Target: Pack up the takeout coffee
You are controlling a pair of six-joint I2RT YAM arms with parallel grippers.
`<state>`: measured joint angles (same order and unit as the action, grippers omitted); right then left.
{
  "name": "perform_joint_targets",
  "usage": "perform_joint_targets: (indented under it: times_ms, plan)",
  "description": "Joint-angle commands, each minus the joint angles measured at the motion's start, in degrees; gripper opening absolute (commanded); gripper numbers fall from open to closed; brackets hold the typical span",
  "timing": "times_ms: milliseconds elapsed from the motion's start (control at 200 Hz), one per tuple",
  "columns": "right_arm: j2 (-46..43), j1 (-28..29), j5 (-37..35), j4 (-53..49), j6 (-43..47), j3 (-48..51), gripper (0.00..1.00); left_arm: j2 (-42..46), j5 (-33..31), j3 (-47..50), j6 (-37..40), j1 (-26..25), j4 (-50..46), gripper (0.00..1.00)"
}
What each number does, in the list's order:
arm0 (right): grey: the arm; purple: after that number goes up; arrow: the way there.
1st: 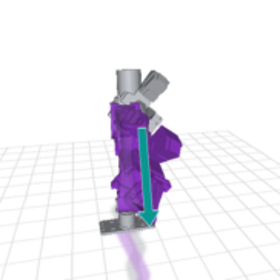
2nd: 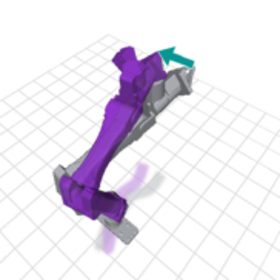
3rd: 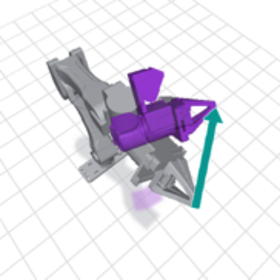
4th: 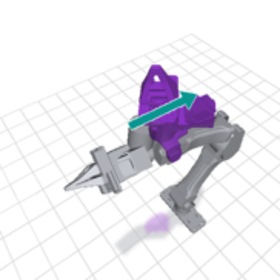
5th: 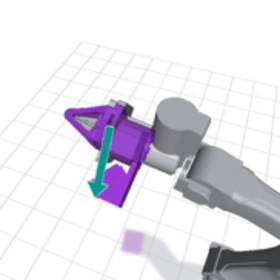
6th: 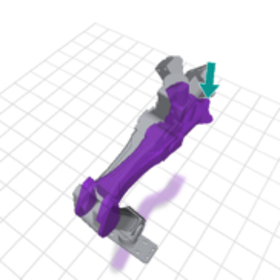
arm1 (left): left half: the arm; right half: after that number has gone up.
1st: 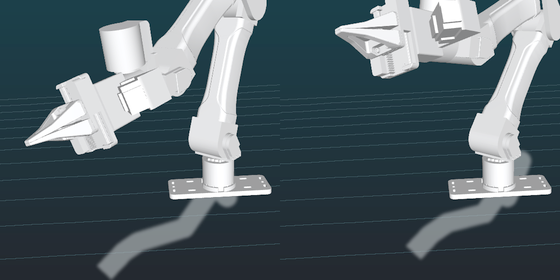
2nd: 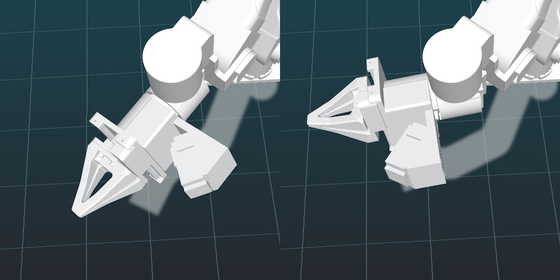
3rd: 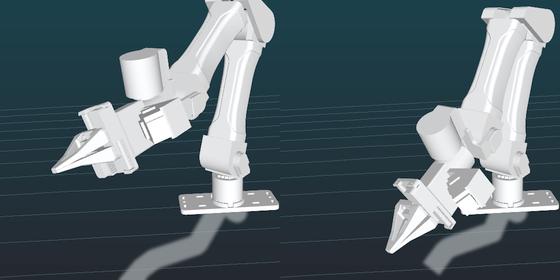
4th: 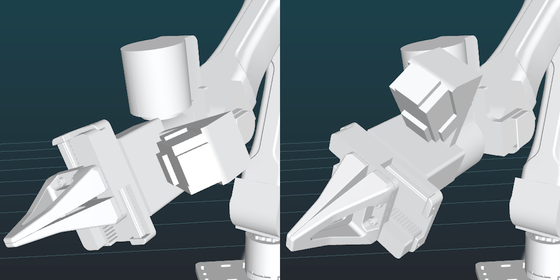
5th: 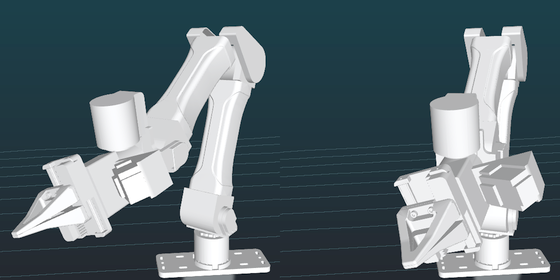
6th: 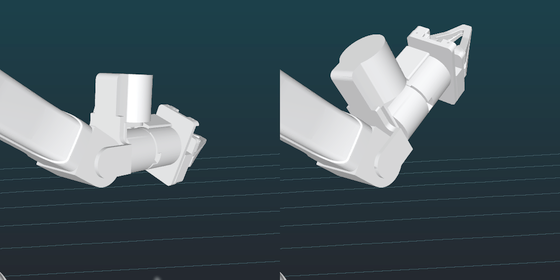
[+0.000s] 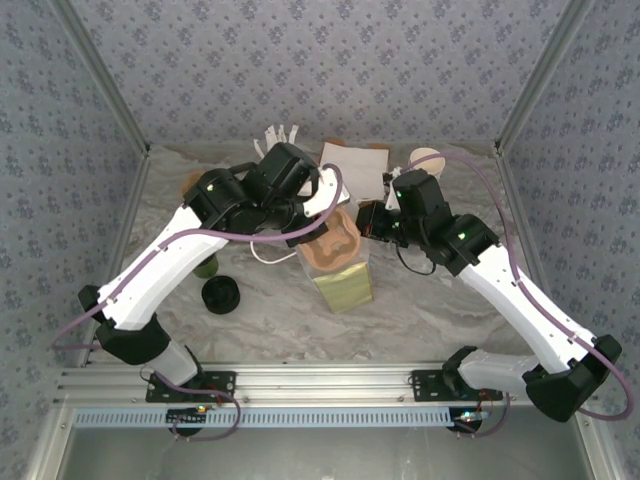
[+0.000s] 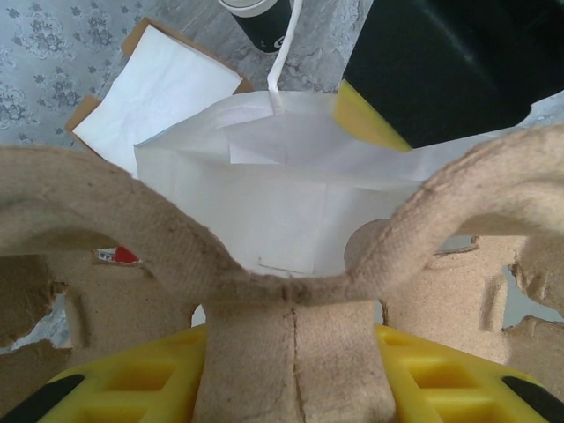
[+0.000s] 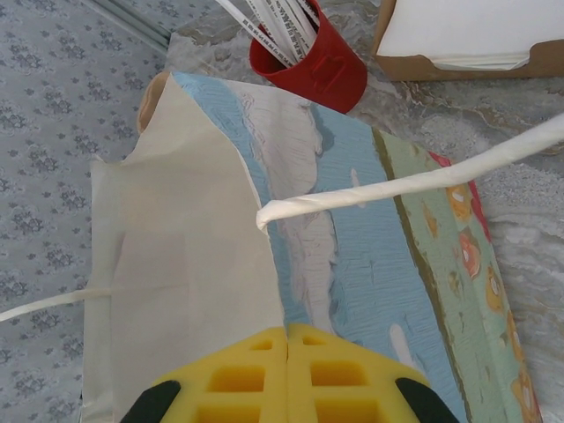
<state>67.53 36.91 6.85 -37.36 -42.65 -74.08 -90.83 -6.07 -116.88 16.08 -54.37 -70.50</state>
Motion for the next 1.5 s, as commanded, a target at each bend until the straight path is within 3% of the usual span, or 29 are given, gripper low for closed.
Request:
perform_joint_targets:
  times_ms: [0, 540, 1494]
  plan:
    - [-0.6, 0.5, 1.1, 1.4, -0.2, -1.9, 0.07, -0.1, -0.7, 1.5, 1.1, 0.5, -0.1, 0.42]
    - [-2.0, 1.1, 1.5, 1.8, -1.1, -1.4, 0.06, -1.9, -3.8, 3.8, 2.0, 1.3, 0.7, 0.41]
    - [-3.1, 2.0, -1.5, 5.2, -4.1, 3.2, 0.04, 0.4, 7.9, 12.1, -2.3, -1.5, 6.2, 0.40]
